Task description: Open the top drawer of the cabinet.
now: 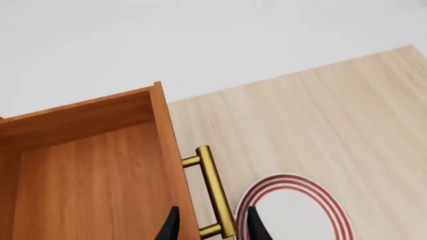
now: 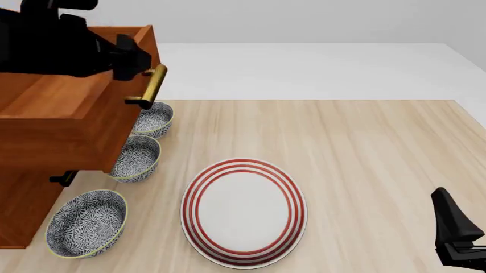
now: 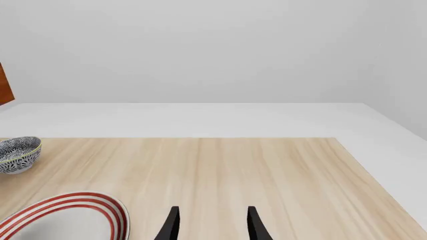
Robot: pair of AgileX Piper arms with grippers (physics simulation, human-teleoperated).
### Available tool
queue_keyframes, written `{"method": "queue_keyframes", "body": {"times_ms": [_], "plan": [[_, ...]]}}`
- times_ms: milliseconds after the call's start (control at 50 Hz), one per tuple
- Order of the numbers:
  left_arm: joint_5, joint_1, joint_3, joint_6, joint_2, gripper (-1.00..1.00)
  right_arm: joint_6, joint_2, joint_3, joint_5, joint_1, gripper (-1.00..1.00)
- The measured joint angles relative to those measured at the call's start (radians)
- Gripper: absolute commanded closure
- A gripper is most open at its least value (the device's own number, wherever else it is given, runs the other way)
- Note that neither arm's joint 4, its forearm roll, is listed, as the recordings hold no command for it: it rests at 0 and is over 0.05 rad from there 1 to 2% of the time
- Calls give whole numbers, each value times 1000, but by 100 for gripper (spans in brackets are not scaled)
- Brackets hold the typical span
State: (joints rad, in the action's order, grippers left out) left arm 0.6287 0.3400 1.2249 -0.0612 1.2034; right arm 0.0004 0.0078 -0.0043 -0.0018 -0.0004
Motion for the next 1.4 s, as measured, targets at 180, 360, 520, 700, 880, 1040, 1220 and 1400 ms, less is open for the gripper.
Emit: {"method": "queue_keyframes", "body": {"times_ms": [180,360,520,700,880,1040,1220,1400], "plan": [[18,20,45,23,-30,-100,0,0,0,0,0,-100],[38,29,78,33,-55,-100,0,0,0,0,0,-100],[54,37,97,39,-77,-100,0,0,0,0,0,-100],[65,50,105,42,-102,-100,0,0,0,0,0,-100],[76,61,111,46,-124,-100,0,0,0,0,0,-100],[82,72,113,45,-139,-100,0,0,0,0,0,-100],[89,84,114,44,-153,-100,0,0,0,0,0,-100],[93,96,114,44,-170,-100,0,0,0,0,0,-100]]}}
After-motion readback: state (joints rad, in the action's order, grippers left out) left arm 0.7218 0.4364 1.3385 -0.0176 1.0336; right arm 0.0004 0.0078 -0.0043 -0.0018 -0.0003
